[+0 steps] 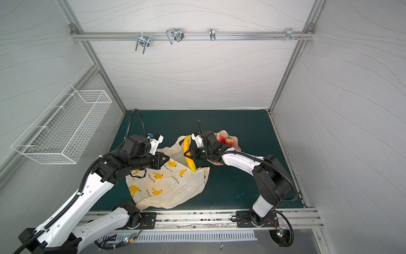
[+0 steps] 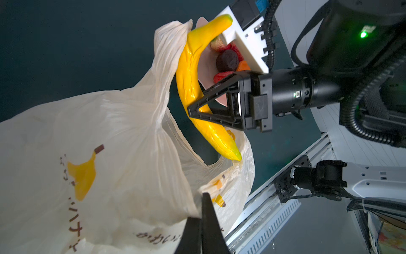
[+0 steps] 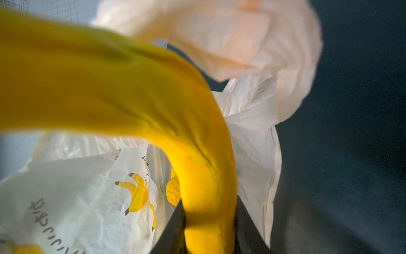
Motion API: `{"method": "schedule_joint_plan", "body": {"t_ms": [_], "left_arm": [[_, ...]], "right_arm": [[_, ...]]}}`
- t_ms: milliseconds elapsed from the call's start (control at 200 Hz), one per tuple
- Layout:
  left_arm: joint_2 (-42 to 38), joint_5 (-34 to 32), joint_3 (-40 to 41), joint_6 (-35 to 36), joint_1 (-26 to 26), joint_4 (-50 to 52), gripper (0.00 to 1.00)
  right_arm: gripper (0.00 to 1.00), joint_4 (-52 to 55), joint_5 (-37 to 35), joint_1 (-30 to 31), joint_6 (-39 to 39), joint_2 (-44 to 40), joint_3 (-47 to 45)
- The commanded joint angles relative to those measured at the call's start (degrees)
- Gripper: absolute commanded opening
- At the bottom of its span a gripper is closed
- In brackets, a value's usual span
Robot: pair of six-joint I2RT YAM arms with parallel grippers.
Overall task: Place the fruits into the plastic bag
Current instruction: Place the fruit in the plastic bag.
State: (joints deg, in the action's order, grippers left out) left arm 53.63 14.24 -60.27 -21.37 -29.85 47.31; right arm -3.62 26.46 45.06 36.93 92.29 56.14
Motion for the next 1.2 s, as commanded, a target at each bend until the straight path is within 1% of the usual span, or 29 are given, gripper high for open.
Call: {"method": "schedule_joint_plan", "body": {"t_ms": [0, 110, 170, 275, 445, 650, 925, 1055, 1196], "left_arm": [[0.99, -1.96, -1.73, -1.04, -0.19, -2.84, 0.00], [1.43, -1.04, -1.54, -1.15, -0.21, -4.86, 0.00], [1.90, -1.08, -1.52, -1.38, -0.19, -5.51, 0.00], [3.26, -0.23, -1.89, -1.62, -0.21, -6.17, 0.00], [4.25, 1.57, -1.54, -2.53, -0.26, -7.88, 0.00], [4.78, 1.93, -1.43, -2.80, -0.74, -8.03, 0.00], [5.42, 1.67, -0.95, -2.50, -1.10, -7.80, 0.00], [5.93, 2.02, -0.55, -2.02, -1.25, -7.57, 0.00], [6.16, 2.11, -0.64, -1.20, -1.22, -6.74, 0.00]], "right_arm": [[0.22, -0.77, -0.18, 1.82, 0.25, -4.06, -4.38], [0.22, -1.50, -1.31, 3.09, 1.48, -7.41, -9.02], [0.22, -2.21, -0.38, 3.19, 2.51, -8.23, -10.69], [0.22, -2.24, 1.83, 3.76, 3.41, -7.79, -11.35], [0.23, -3.97, 3.22, 4.67, 5.64, -5.83, -11.39], [0.24, -7.06, 5.80, 5.03, 9.43, -0.85, -8.56], [0.25, -14.84, 9.02, 8.14, 16.57, 5.99, -5.10], [0.27, -15.85, 10.70, 9.64, 18.63, 8.85, -2.49], [0.29, -17.16, 12.17, 9.79, 21.29, 10.76, -0.60]]}}
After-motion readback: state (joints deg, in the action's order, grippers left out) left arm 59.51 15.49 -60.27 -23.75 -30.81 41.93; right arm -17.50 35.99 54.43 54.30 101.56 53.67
